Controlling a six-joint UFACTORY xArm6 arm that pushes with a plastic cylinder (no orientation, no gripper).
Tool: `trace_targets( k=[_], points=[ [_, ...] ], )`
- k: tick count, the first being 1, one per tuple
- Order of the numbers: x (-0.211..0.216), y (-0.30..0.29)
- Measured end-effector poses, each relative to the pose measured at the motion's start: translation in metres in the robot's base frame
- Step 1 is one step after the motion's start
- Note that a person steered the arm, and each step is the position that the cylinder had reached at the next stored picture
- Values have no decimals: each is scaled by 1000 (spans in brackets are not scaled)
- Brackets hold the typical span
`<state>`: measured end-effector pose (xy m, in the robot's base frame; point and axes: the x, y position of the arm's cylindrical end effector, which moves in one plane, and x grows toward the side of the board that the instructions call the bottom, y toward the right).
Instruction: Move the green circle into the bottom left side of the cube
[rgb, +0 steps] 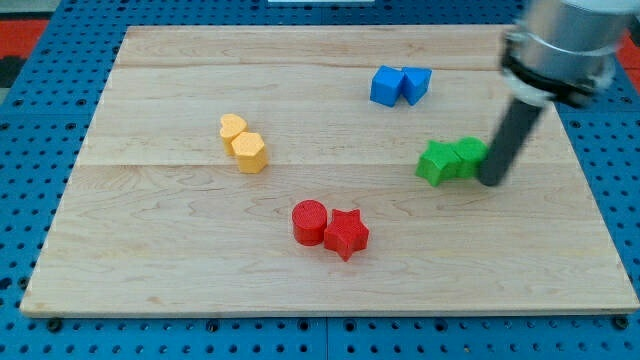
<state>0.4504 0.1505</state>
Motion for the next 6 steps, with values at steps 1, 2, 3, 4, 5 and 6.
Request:
trace_targets(
  k=[1, 2, 3, 4, 5, 6],
  points=[
    [-37, -78],
    [-27, -82],
    [15, -64],
    [-5, 4],
    [-34, -2],
    [-76, -64]
  ],
)
